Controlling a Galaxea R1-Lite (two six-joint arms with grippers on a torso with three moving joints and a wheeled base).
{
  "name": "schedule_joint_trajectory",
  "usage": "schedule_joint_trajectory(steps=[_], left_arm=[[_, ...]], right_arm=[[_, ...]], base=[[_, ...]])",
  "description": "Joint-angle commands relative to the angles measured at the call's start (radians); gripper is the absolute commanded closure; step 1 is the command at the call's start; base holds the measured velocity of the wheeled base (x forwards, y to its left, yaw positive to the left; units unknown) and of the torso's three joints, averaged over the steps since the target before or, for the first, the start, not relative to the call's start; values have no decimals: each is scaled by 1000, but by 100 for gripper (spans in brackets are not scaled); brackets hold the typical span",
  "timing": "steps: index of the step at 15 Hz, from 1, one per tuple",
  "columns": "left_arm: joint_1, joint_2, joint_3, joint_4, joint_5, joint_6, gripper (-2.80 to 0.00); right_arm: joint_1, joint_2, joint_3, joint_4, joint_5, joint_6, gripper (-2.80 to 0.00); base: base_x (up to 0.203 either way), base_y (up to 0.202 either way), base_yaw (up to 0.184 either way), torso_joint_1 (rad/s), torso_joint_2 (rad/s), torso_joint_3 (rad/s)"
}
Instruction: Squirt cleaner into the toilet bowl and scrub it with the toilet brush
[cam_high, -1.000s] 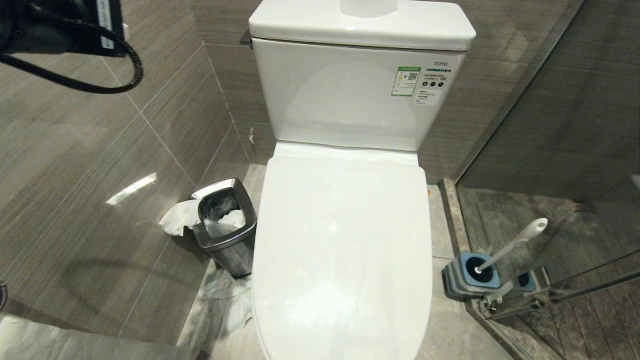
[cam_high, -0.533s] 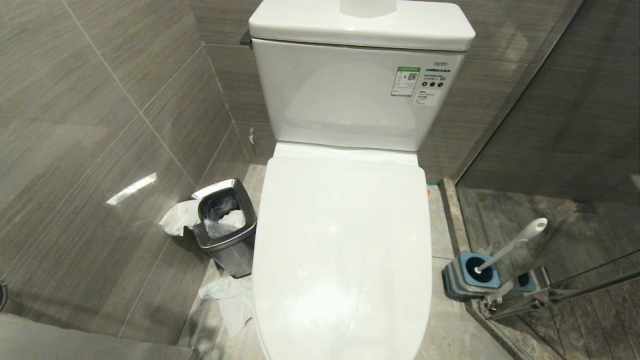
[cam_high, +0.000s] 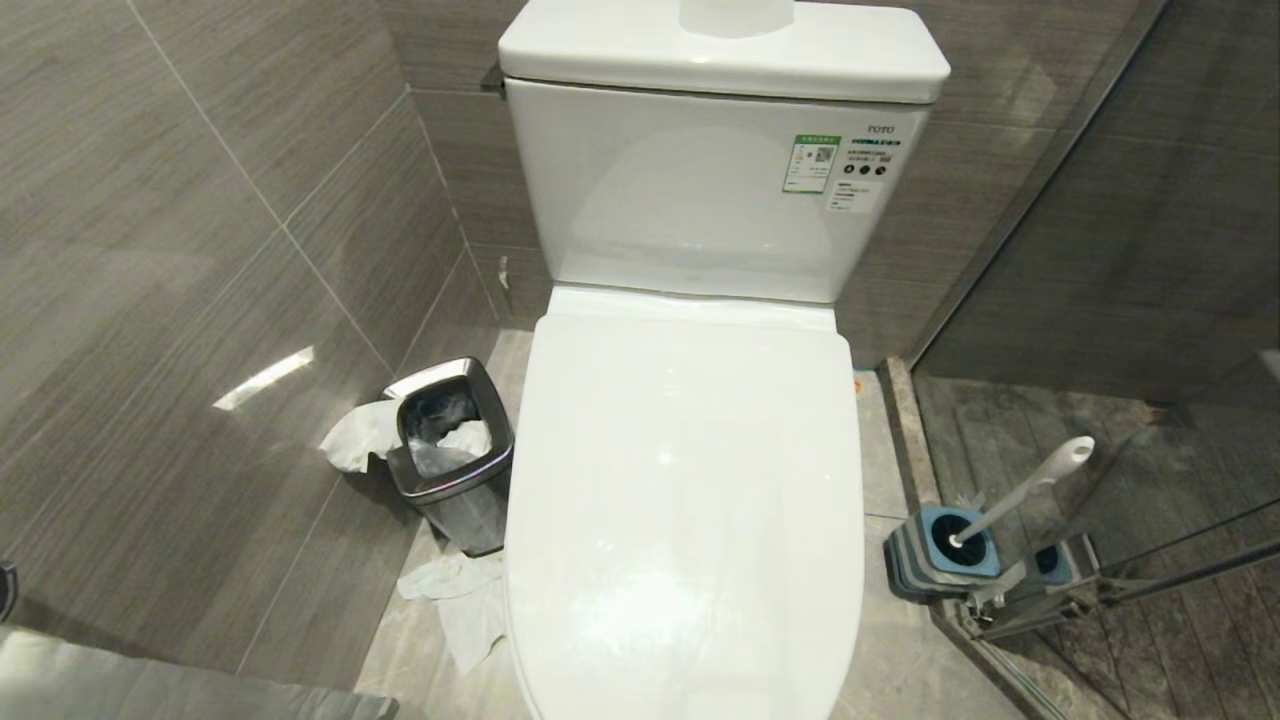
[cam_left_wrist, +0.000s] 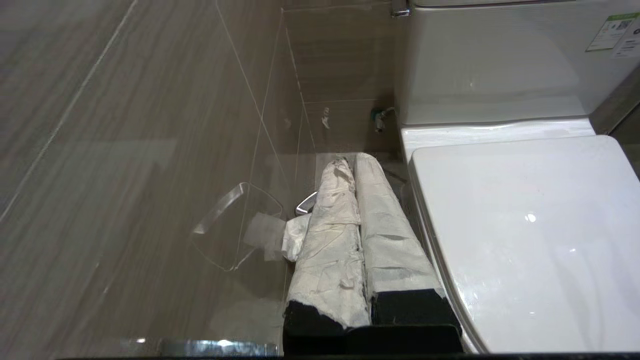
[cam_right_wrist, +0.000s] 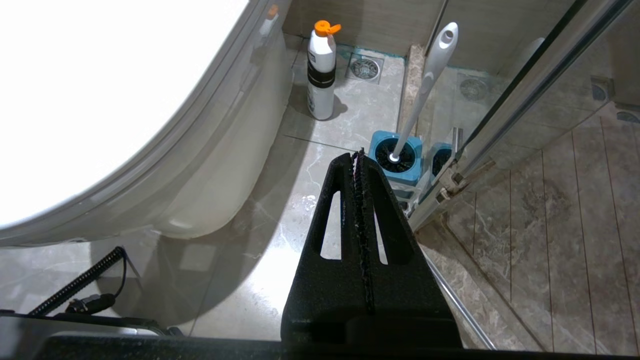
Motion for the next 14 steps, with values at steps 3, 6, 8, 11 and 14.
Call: schedule_joint_trajectory(steps=[3, 6, 8, 11, 14], left_arm=[[-16, -227, 153, 17, 40, 6, 0], [-38, -349, 260, 30, 115, 11, 0], [-52, -427, 320, 31, 149, 15, 0], [-46, -532, 400, 31, 167, 21, 0], [-41, -609, 461, 33, 183, 56, 0]], right_arm=[[0, 0, 0, -1, 1, 0, 0], [0, 0, 1, -1, 1, 0, 0], [0, 0, 0, -1, 1, 0, 0], [0, 0, 0, -1, 1, 0, 0], [0, 0, 0, -1, 1, 0, 0]], base=[[0, 0, 0, 0, 0, 0], [0, 0, 0, 0, 0, 0], [0, 0, 0, 0, 0, 0], [0, 0, 0, 0, 0, 0], [0, 0, 0, 0, 0, 0]])
